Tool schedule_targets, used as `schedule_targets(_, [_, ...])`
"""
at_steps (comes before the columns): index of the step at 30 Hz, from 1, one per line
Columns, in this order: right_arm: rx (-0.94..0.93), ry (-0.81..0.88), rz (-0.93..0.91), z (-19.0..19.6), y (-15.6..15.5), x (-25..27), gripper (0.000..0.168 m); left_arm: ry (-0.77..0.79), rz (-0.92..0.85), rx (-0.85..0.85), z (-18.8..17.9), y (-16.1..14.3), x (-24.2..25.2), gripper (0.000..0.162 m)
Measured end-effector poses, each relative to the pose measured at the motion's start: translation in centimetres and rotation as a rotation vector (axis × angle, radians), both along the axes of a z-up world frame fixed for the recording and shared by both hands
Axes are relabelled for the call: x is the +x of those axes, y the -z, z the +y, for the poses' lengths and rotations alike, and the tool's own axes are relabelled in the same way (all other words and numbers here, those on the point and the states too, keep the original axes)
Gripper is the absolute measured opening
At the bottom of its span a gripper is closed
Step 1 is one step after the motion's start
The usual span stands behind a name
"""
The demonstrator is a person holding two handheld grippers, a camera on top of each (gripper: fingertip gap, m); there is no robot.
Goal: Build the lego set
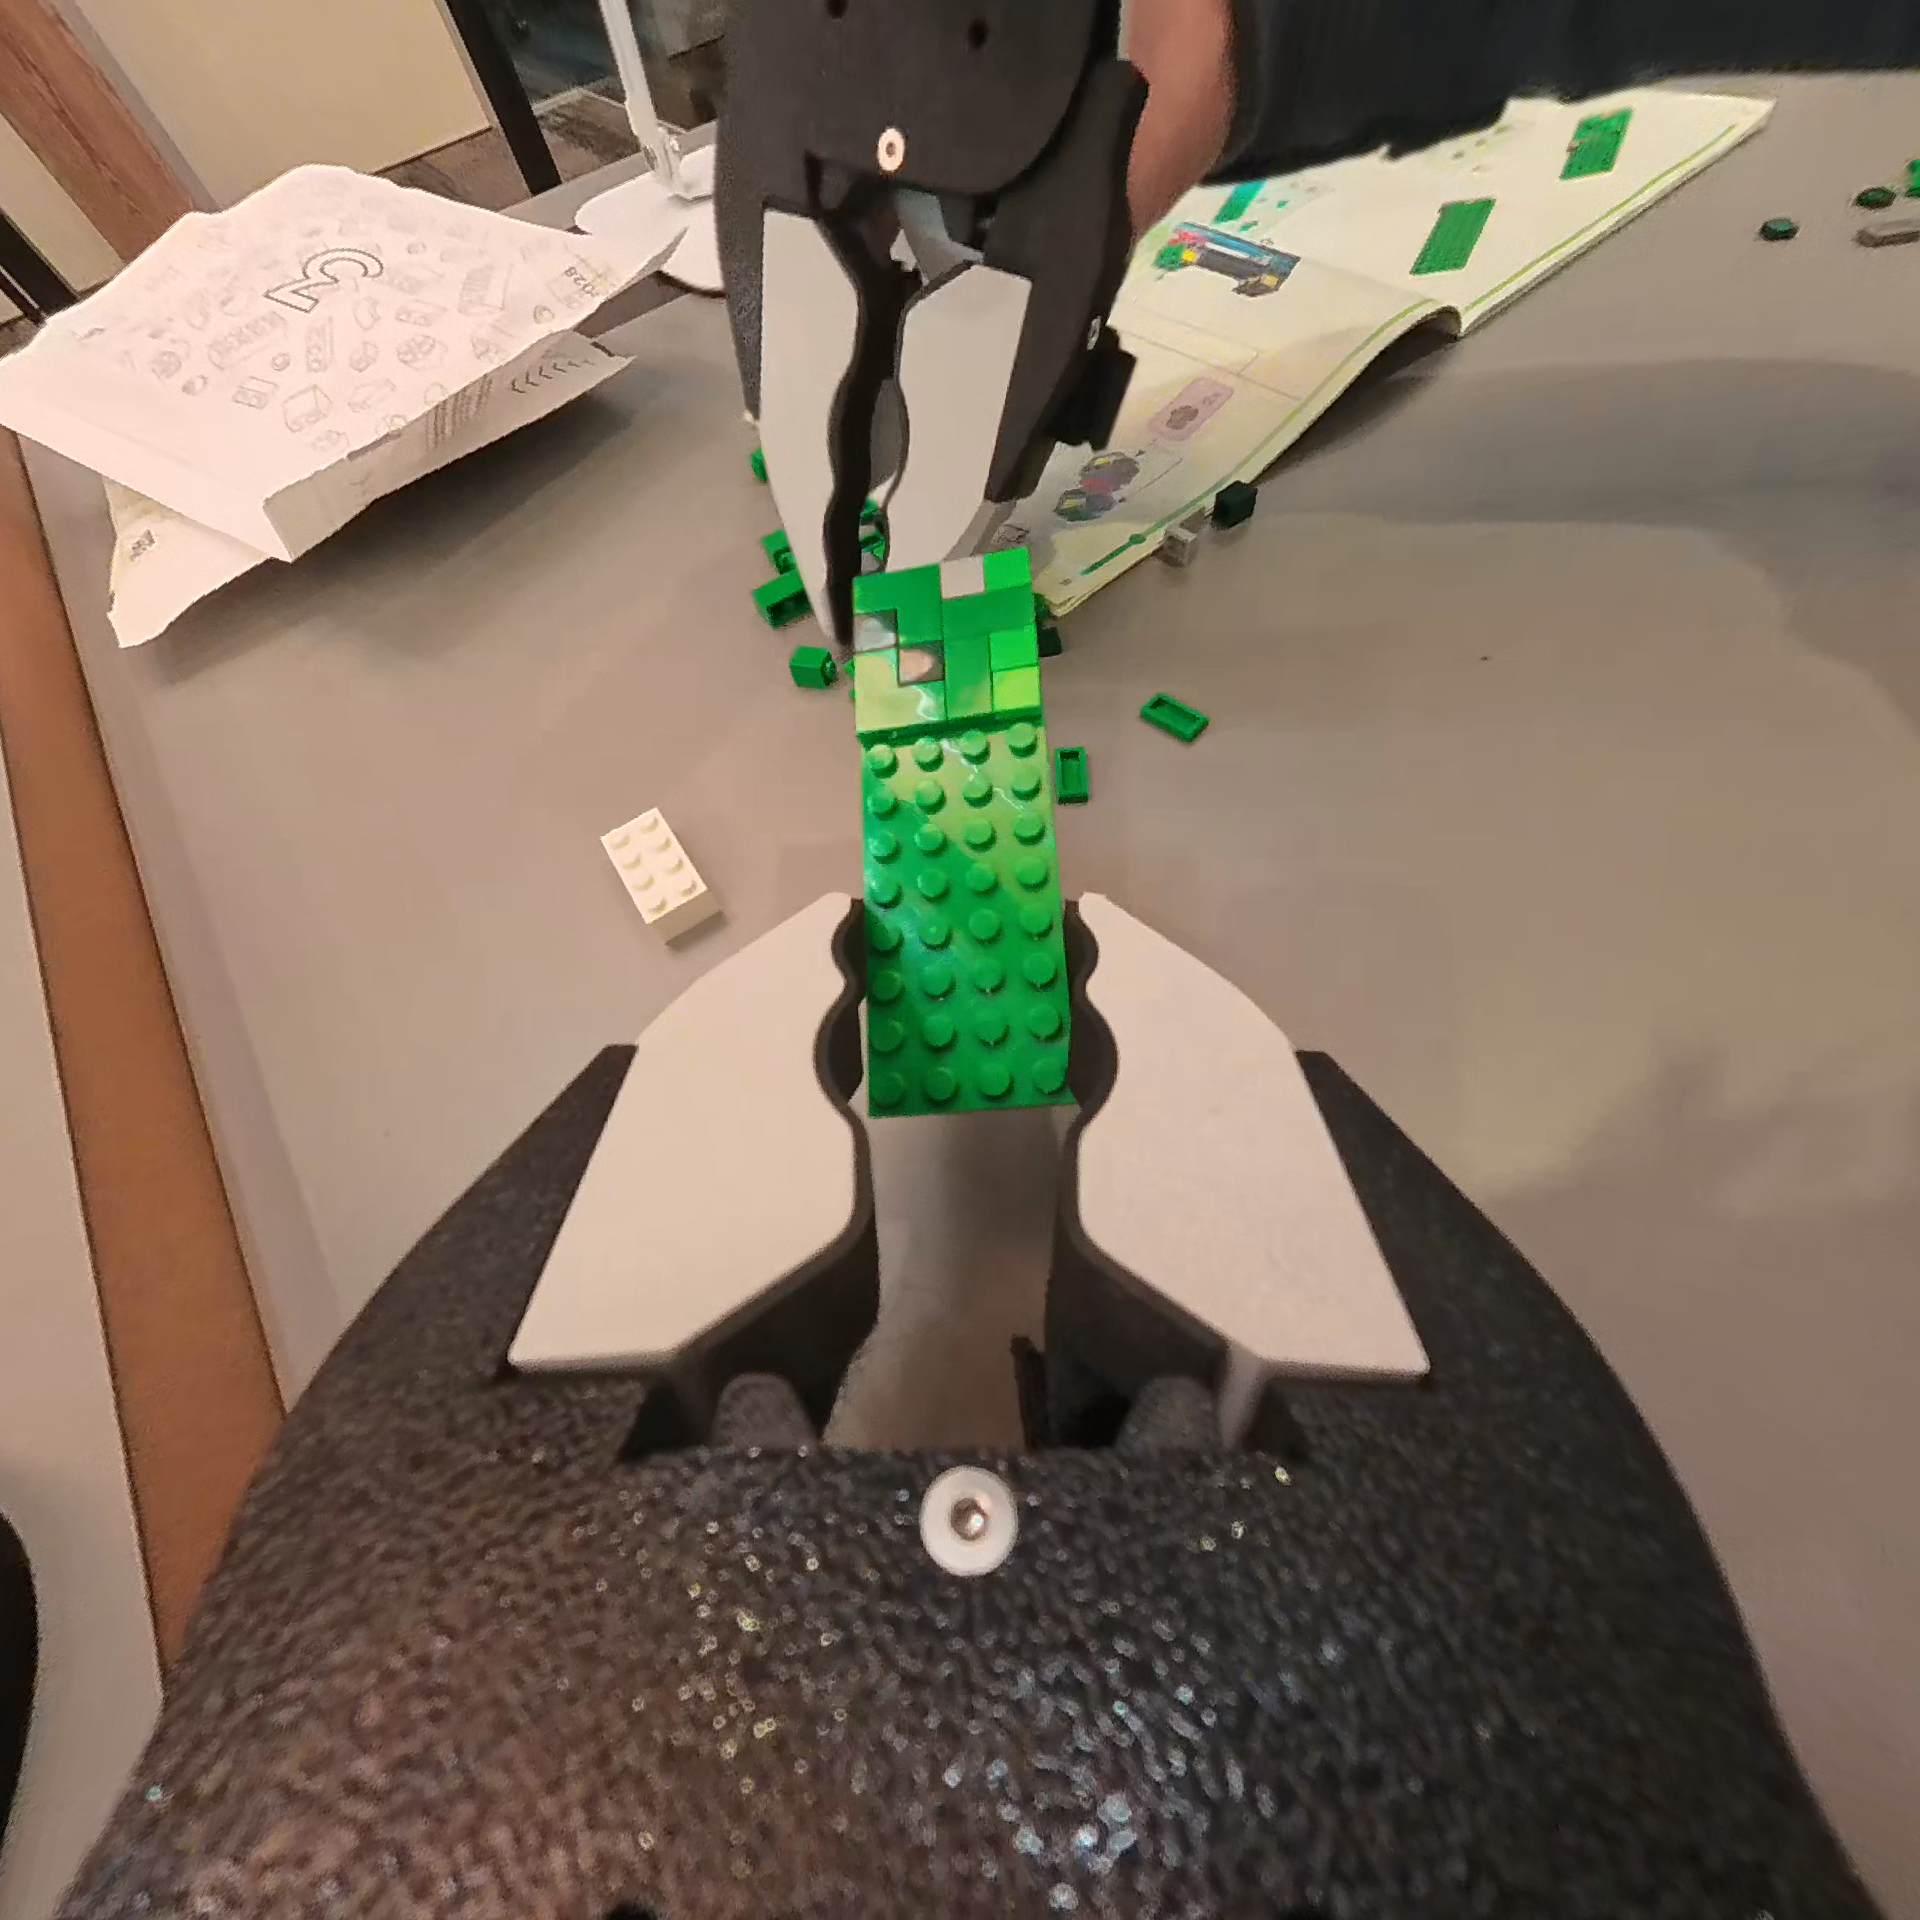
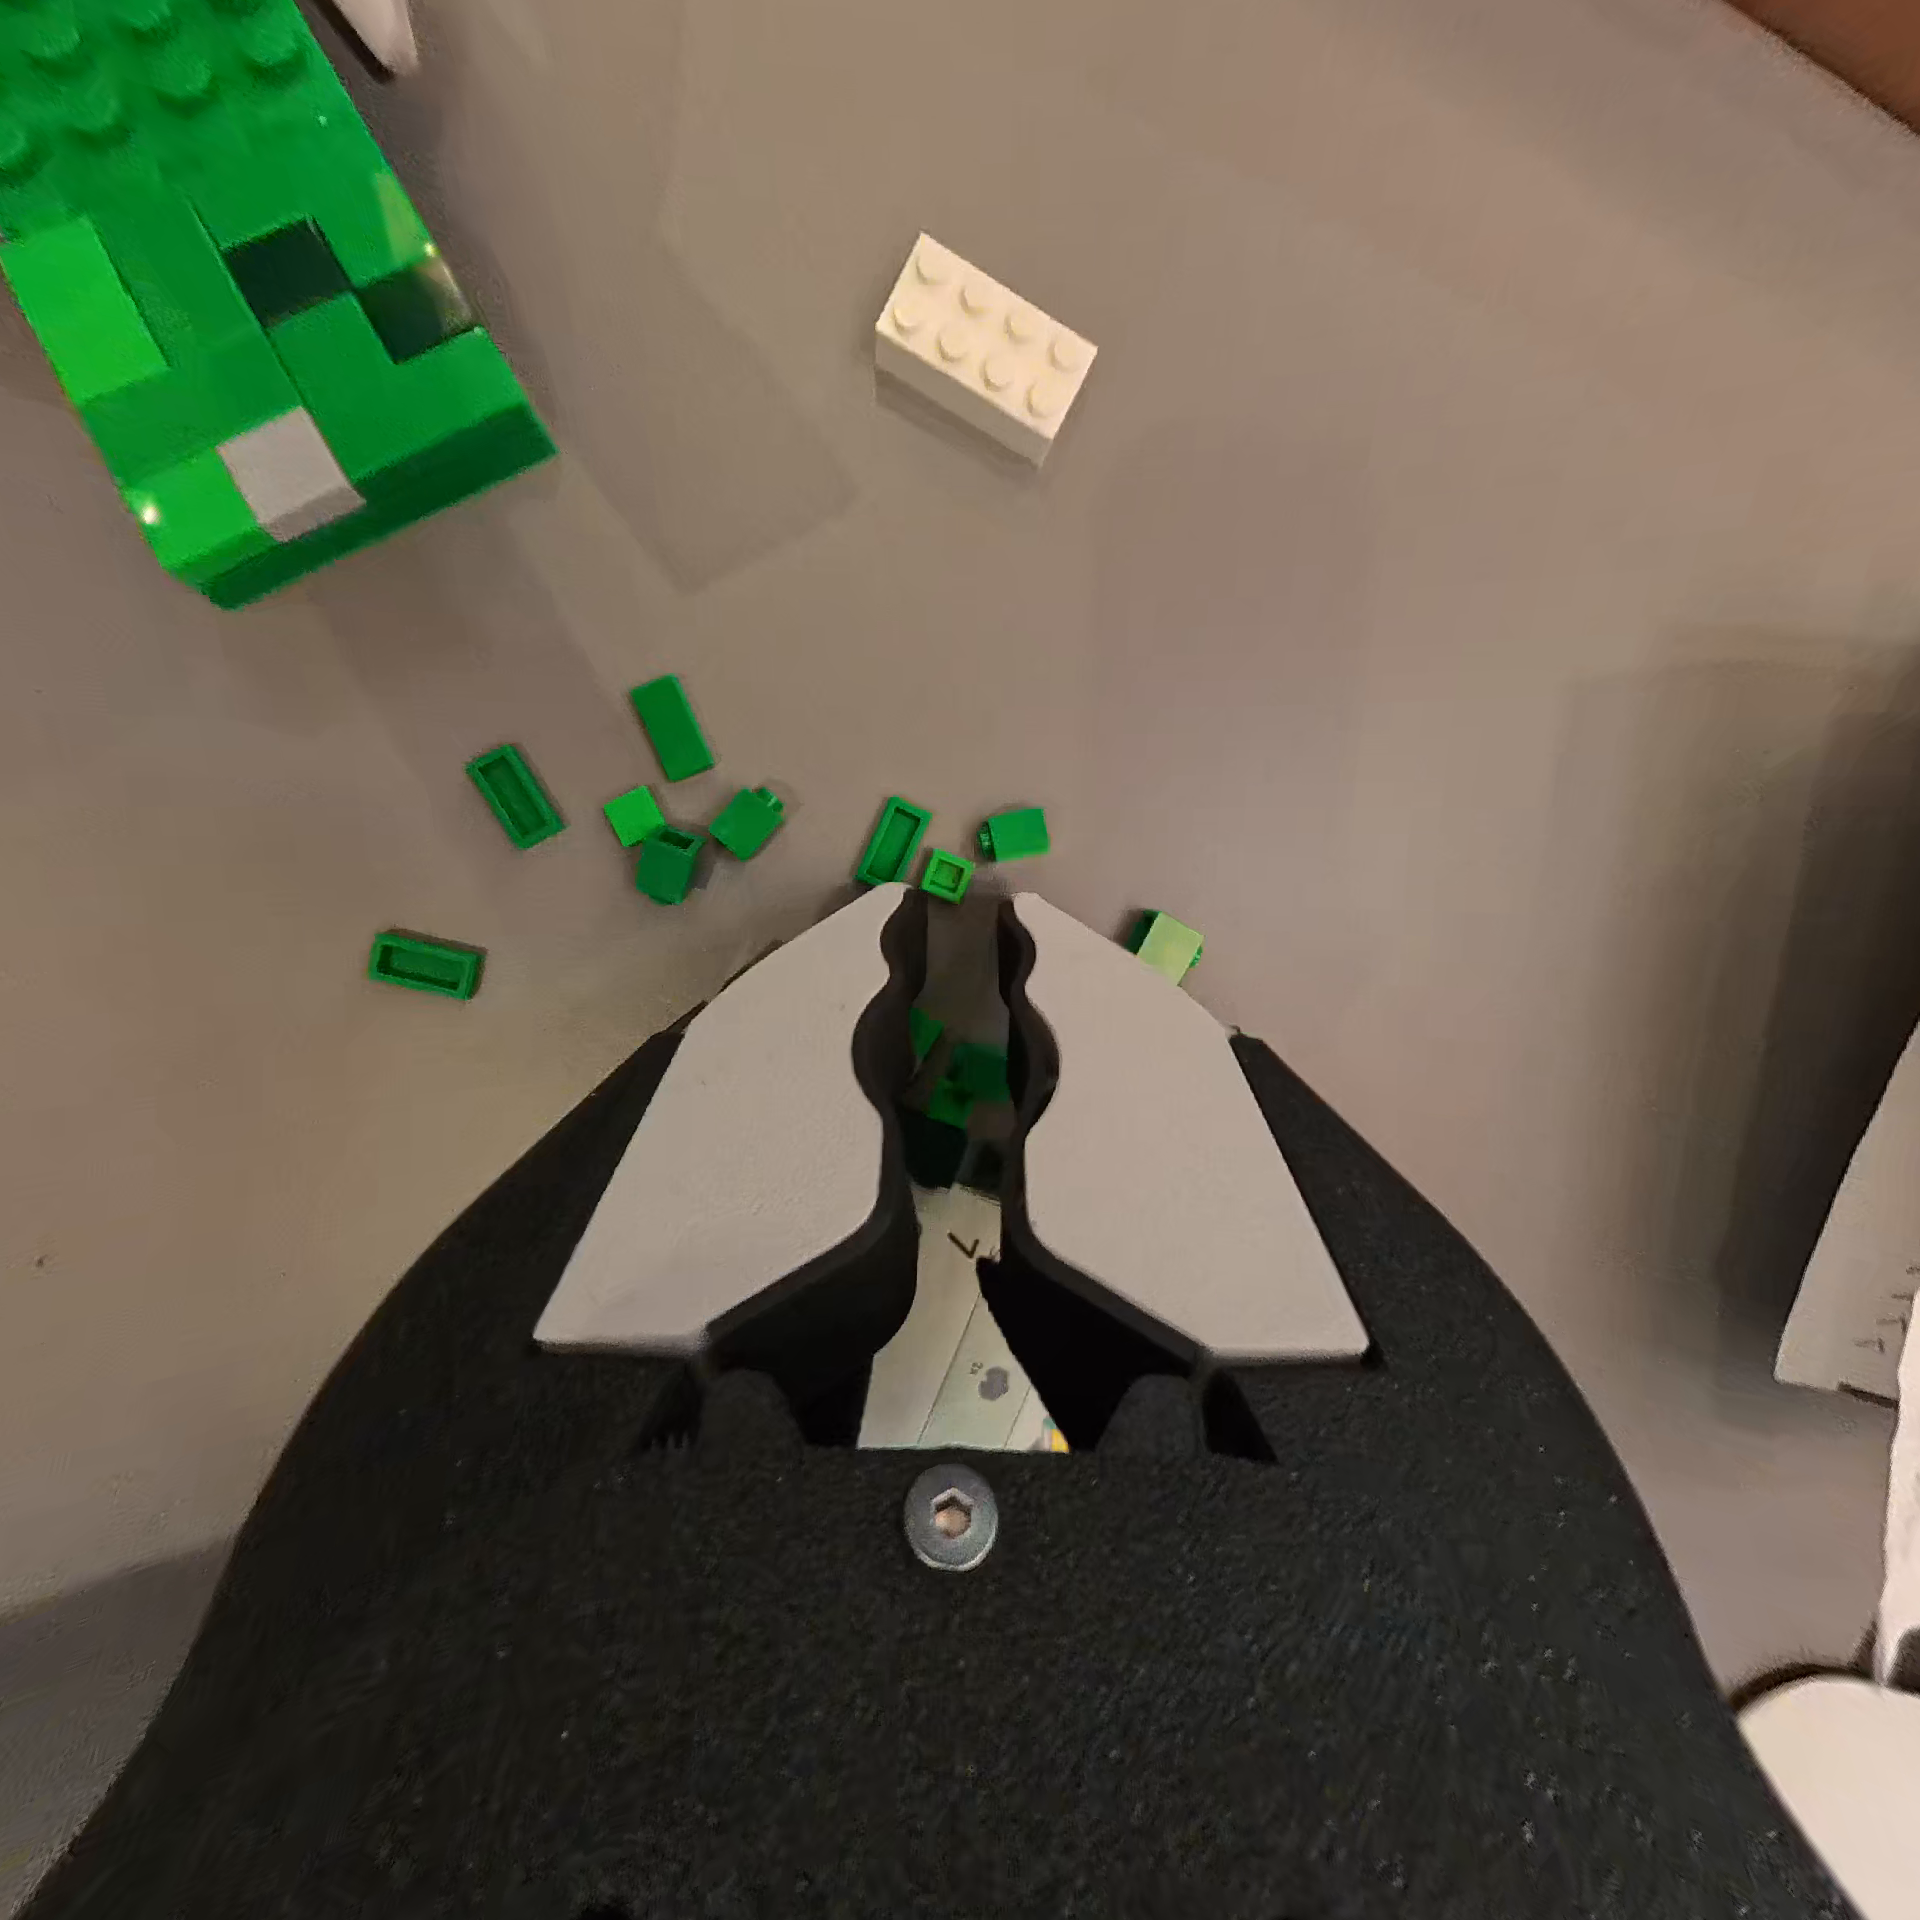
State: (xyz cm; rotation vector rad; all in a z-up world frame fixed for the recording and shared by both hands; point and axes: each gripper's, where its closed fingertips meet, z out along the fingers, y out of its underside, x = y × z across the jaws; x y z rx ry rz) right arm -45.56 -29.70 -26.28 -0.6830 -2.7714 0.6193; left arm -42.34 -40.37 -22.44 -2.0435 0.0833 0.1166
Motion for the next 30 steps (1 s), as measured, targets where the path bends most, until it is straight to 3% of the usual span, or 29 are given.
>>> schedule_targets(11, [0.054,-0.061,-0.066,-0.4,0.1,-0.5,0.008,0.012,-0.012,0.005,-0.1,0.1,0.1,0.035])
schedule_targets(16, [0.014,-0.009,0.011,0.8,-2.2,0.9,0.008,0.021,-0.013,-0.004,-0.1,0.3,0.2,0.036])
schedule_targets(22, [0.021,0.121,0.063,5.5,-5.3,8.9,0.008,0.072,0.005,-0.012,0.6,0.3,1.5,0.035])
schedule_targets(30, [0.100,0.343,0.131,11.6,-5.2,21.9,0.007,0.337,0.000,-0.049,5.0,-0.7,8.9,0.035])
